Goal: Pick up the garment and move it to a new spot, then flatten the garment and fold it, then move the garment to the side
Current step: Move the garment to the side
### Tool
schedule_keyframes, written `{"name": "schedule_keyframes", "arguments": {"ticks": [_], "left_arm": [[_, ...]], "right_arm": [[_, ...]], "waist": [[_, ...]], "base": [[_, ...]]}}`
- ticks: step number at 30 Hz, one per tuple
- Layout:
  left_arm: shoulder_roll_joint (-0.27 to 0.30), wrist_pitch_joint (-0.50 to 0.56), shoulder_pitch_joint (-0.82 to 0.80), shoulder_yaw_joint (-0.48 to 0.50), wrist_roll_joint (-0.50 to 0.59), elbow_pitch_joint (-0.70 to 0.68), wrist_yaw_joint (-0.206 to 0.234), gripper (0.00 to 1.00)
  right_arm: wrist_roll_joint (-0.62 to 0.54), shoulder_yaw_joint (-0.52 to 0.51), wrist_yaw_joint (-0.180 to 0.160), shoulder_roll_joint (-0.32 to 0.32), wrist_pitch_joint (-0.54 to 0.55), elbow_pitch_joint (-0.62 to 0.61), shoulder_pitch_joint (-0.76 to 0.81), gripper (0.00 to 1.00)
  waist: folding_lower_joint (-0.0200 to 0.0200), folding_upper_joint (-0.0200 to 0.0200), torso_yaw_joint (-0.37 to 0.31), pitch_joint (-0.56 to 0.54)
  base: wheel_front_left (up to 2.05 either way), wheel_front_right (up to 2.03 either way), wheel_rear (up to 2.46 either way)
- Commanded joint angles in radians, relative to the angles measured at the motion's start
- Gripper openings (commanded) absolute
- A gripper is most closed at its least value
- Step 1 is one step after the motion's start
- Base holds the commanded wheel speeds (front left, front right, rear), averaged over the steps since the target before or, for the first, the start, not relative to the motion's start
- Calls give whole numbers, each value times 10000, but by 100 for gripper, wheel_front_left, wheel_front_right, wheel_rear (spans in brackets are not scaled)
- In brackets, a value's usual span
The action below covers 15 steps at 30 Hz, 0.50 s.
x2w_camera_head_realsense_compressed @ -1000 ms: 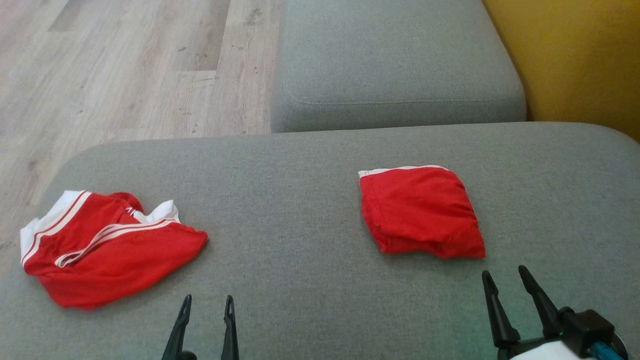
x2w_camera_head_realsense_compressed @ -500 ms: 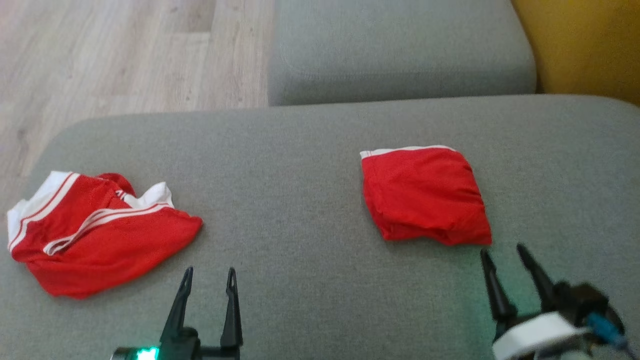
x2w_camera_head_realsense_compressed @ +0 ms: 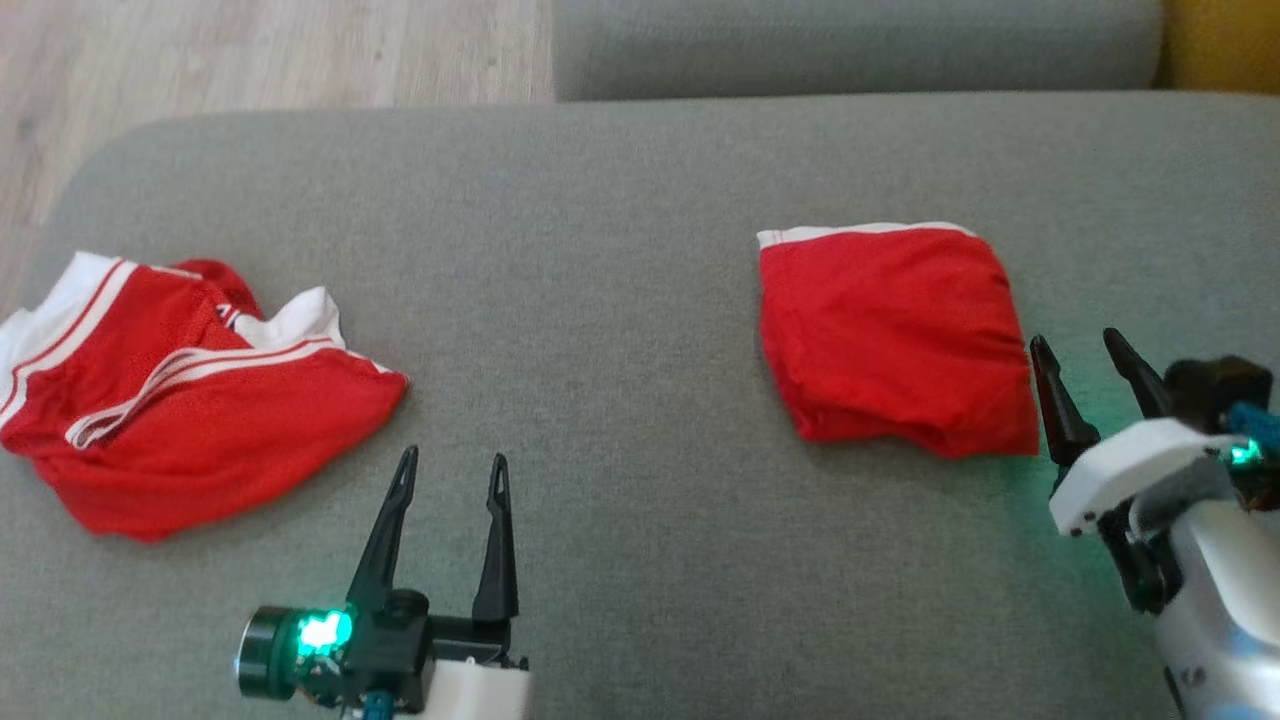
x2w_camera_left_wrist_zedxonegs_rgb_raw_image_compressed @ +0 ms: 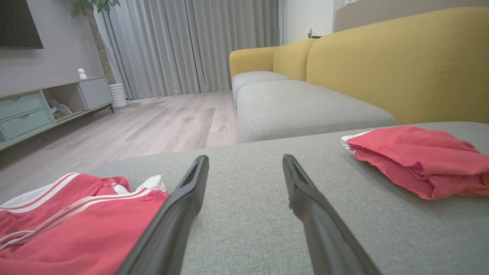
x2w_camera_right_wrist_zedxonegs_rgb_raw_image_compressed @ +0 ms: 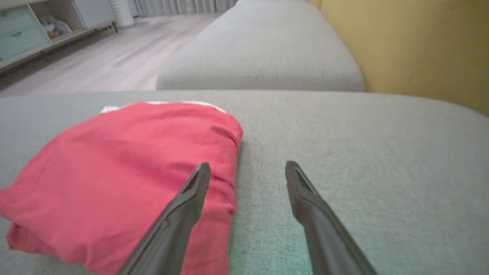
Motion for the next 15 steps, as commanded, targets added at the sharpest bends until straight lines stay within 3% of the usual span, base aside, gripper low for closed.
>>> {"name": "schedule_keyframes", "arguments": {"ticks": [1,5,8,9,10,11,15], "left_arm": [[-55,-53,-432,211,96,-357,-7,100],[-56,-53,-647,127,89,-393,32,100],[-57,-53,-777,85,29,-369,72,100],[-57,-53,-812,73,5,-364,90,100],[-57,-53,-847,68,-14,-361,112,100],[-57,-53,-876,71,-28,-363,142,100],[-57,-53,-927,83,-168,-400,200,100]], "right_arm": [[125,274,-7,-197,129,8,-358,100],[131,566,-7,-198,419,1059,-1076,100],[251,990,-7,147,853,1800,-1311,100],[350,1147,-7,242,989,1985,-1366,64],[445,1342,-7,298,1073,2105,-1422,11],[566,1491,-7,331,1082,2172,-1480,0],[939,1856,-7,67,774,2218,-1740,0]], "waist": [[-3,0,116,254],[-3,0,211,601],[-3,0,252,765],[-3,0,251,806],[-3,0,236,845],[-3,0,203,879],[-3,0,-96,1013]], "base": [[0,0,0],[0,0,0],[0,0,0],[0,0,0],[0,0,0],[0,0,0],[0,0,0]]}}
